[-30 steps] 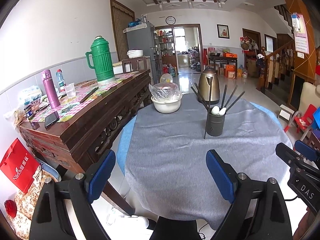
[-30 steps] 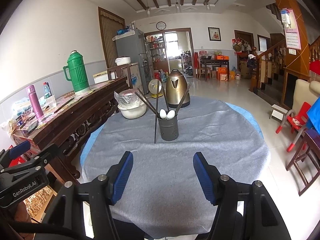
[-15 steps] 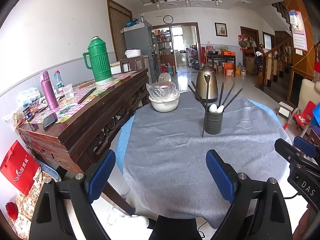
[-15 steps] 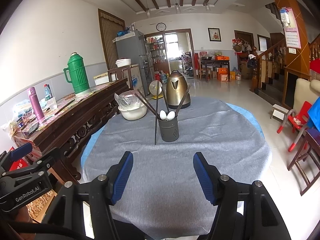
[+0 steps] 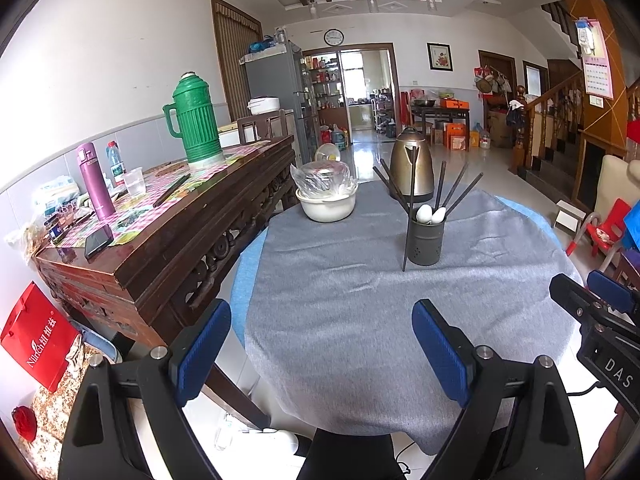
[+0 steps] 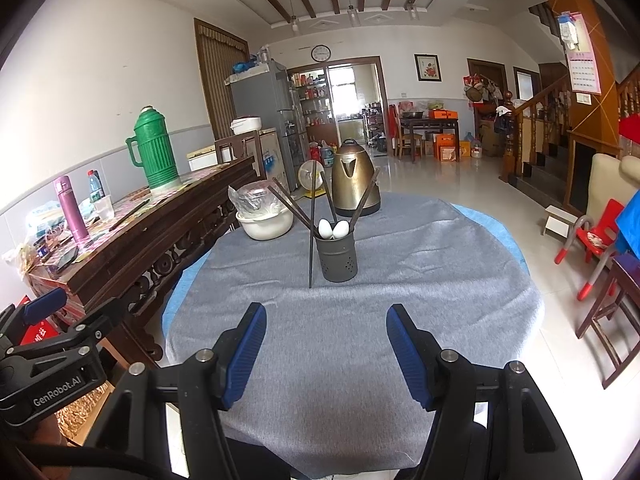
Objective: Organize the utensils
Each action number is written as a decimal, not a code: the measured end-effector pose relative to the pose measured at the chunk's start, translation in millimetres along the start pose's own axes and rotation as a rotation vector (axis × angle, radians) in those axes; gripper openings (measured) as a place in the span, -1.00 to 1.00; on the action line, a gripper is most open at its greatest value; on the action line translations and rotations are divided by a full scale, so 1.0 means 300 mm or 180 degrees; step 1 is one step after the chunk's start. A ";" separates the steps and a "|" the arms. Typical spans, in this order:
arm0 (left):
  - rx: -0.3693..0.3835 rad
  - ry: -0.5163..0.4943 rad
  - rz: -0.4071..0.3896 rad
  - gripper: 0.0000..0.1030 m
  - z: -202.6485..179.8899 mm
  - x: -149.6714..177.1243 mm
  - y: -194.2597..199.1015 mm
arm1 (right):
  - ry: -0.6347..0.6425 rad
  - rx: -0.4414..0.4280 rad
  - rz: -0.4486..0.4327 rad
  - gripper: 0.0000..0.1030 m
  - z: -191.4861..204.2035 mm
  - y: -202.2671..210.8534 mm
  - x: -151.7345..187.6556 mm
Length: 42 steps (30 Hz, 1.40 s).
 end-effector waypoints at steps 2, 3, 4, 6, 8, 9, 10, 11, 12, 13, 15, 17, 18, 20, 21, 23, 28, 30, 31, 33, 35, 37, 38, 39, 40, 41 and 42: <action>0.0002 0.0005 0.0002 0.79 0.001 0.000 -0.001 | 0.0002 0.0002 0.0002 0.28 0.000 0.000 0.002; 0.0008 0.0007 0.0006 0.79 0.003 0.003 -0.002 | 0.0002 -0.0001 0.0003 0.28 0.000 0.000 0.002; 0.0010 0.0007 0.0011 0.79 0.003 0.006 -0.005 | 0.0002 -0.0001 0.0005 0.28 0.000 -0.001 0.003; 0.0010 0.0013 0.0027 0.79 0.004 0.011 -0.010 | 0.0008 0.0002 0.0009 0.28 0.001 -0.002 0.006; 0.0013 0.0015 0.0041 0.79 0.006 0.014 -0.014 | 0.0006 -0.0001 0.0017 0.28 0.001 -0.003 0.007; 0.0011 0.0014 0.0049 0.79 0.006 0.016 -0.015 | 0.0005 -0.0001 0.0024 0.28 0.001 -0.004 0.008; 0.0013 0.0014 0.0056 0.79 0.007 0.018 -0.017 | 0.0004 0.0000 0.0029 0.28 0.000 -0.005 0.010; 0.0016 0.0014 0.0060 0.79 0.008 0.017 -0.017 | 0.0001 0.0001 0.0034 0.28 0.000 -0.006 0.011; 0.0012 0.0012 0.0064 0.79 0.008 0.019 -0.019 | -0.0006 -0.0002 0.0044 0.28 0.000 -0.008 0.012; 0.0008 0.0011 0.0069 0.79 0.010 0.019 -0.019 | -0.0013 -0.0004 0.0053 0.28 -0.001 -0.009 0.013; 0.0014 0.0019 0.0078 0.79 0.012 0.020 -0.023 | -0.0018 -0.0003 0.0067 0.28 -0.001 -0.012 0.016; 0.0011 0.0027 0.0081 0.79 0.015 0.019 -0.025 | -0.0017 -0.0002 0.0077 0.28 0.000 -0.014 0.017; 0.0007 0.0032 0.0085 0.79 0.016 0.020 -0.027 | -0.0016 -0.0002 0.0082 0.28 0.000 -0.015 0.017; 0.0009 0.0037 0.0089 0.79 0.018 0.020 -0.027 | -0.0018 -0.0006 0.0089 0.28 0.001 -0.016 0.018; 0.0004 0.0035 0.0089 0.79 0.019 0.019 -0.027 | -0.0018 -0.0007 0.0090 0.28 0.002 -0.016 0.018; 0.0011 0.0035 0.0095 0.79 0.020 0.020 -0.030 | -0.0016 -0.0003 0.0090 0.28 0.002 -0.016 0.018; 0.0017 0.0032 0.0098 0.79 0.019 0.021 -0.032 | -0.0020 -0.0009 0.0095 0.28 0.005 -0.018 0.019; 0.0012 0.0033 0.0102 0.79 0.020 0.023 -0.033 | -0.0017 -0.0010 0.0097 0.28 0.006 -0.018 0.020; 0.0014 0.0037 0.0103 0.79 0.020 0.023 -0.033 | -0.0018 -0.0008 0.0097 0.28 0.005 -0.018 0.019; 0.0009 0.0043 0.0106 0.79 0.023 0.024 -0.035 | -0.0024 -0.0010 0.0099 0.28 0.005 -0.018 0.020; 0.0008 0.0044 0.0110 0.79 0.025 0.026 -0.038 | -0.0020 -0.0009 0.0097 0.28 0.007 -0.019 0.021; 0.0004 0.0048 0.0114 0.79 0.027 0.028 -0.041 | -0.0013 -0.0006 0.0098 0.28 0.006 -0.020 0.022; 0.0009 0.0051 0.0119 0.79 0.028 0.030 -0.043 | -0.0013 -0.0007 0.0100 0.28 0.006 -0.021 0.022; 0.0015 0.0051 0.0125 0.79 0.028 0.031 -0.047 | -0.0011 -0.0006 0.0104 0.28 0.007 -0.022 0.023; 0.0012 0.0051 0.0133 0.79 0.029 0.032 -0.050 | -0.0006 -0.0006 0.0108 0.28 0.008 -0.024 0.024; 0.0007 0.0051 0.0135 0.79 0.028 0.034 -0.053 | -0.0001 -0.0006 0.0109 0.28 0.009 -0.026 0.025; 0.0009 0.0054 0.0141 0.79 0.030 0.034 -0.058 | 0.0009 -0.0005 0.0108 0.28 0.011 -0.027 0.025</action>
Point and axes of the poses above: each gripper's, at about its wrist camera, not at the fingertips, and y roughly against the way its jaws point, z to its left, x to its underside, the point moved 2 cm from there along -y, roughly the way its jaws point, and after that the axes turned 5 degrees about -y, right-handed, at the moved point
